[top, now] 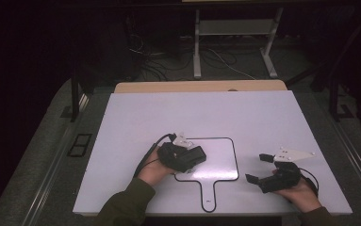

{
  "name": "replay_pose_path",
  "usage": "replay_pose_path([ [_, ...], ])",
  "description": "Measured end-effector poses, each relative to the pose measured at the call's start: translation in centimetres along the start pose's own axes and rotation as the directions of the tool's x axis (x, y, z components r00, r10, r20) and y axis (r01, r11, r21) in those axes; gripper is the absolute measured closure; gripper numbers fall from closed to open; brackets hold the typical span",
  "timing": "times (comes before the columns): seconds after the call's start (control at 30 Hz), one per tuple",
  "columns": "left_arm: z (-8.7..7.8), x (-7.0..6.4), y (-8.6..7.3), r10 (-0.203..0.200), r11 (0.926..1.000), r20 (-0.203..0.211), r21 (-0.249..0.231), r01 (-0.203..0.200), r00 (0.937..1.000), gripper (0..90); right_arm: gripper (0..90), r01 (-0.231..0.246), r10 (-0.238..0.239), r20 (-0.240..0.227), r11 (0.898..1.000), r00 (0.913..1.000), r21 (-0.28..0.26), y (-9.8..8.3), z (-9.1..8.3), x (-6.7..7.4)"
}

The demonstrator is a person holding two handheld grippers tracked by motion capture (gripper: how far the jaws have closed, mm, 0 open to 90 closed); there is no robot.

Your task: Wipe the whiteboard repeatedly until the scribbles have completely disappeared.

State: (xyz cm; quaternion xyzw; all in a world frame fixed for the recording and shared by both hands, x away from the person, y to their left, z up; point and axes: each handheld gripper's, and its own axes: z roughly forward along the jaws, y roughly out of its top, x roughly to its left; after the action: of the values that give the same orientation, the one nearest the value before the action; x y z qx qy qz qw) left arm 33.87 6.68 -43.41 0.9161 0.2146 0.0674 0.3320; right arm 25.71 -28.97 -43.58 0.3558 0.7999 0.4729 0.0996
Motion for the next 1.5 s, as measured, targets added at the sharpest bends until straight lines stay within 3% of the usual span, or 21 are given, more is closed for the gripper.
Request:
replay_pose_path([
  [0.2, -0.1, 1.9, 0.0, -0.025, 0.9997, -0.049, -0.002, 0.025, 0.9985, 39.1, 0.0, 0.002, -0.002, 0.001, 1.000, 1.0000, 0.001, 0.0, 0.0, 0.0],
  [0.27, 0.0, 2.4, -0.1, -0.043, 0.9990, -0.051, -0.011, 0.042, 0.9978, 39.2, 0.0, 0.002, -0.002, 0.001, 1.000, 1.0000, 0.002, 0.0, 0.1, 0.0],
  [0.4, 0.0, 3.1, 0.1, -0.037, 0.9993, -0.072, -0.004, 0.037, 0.9967, 39.1, 0.0, 0.002, -0.002, 0.002, 1.000, 1.0000, 0.004, 0.0, 0.1, 0.0],
  [0.83, 0.5, 6.1, 0.8, -0.080, 0.9968, -0.126, -0.010, 0.079, 0.9888, 39.1, 0.0, -0.004, 0.004, 0.004, 1.000, 1.0000, 0.005, -0.1, 0.0, -0.1],
  [0.97, 0.5, 5.8, 0.9, -0.071, 0.9974, -0.134, 0.001, 0.072, 0.9885, 39.1, 0.0, -0.004, 0.004, 0.004, 1.000, 1.0000, 0.004, -0.1, 0.0, -0.1],
  [1.17, 0.7, 4.5, 1.3, -0.028, 0.9991, -0.107, 0.029, 0.031, 0.9938, 39.1, 0.0, -0.001, 0.001, 0.003, 1.000, 1.0000, 0.003, -0.1, 0.0, -0.1],
  [1.3, 0.7, 4.1, 1.5, 0.000, 0.9992, -0.114, 0.039, 0.004, 0.9935, 39.2, 0.0, -0.001, 0.001, 0.003, 1.000, 1.0000, 0.003, -0.1, 0.0, -0.1],
  [1.5, 0.3, 5.8, 0.9, -0.059, 0.9978, -0.176, 0.021, 0.064, 0.9827, 39.2, 0.0, -0.003, 0.003, 0.002, 1.000, 1.0000, 0.005, -0.1, 0.0, -0.1],
])
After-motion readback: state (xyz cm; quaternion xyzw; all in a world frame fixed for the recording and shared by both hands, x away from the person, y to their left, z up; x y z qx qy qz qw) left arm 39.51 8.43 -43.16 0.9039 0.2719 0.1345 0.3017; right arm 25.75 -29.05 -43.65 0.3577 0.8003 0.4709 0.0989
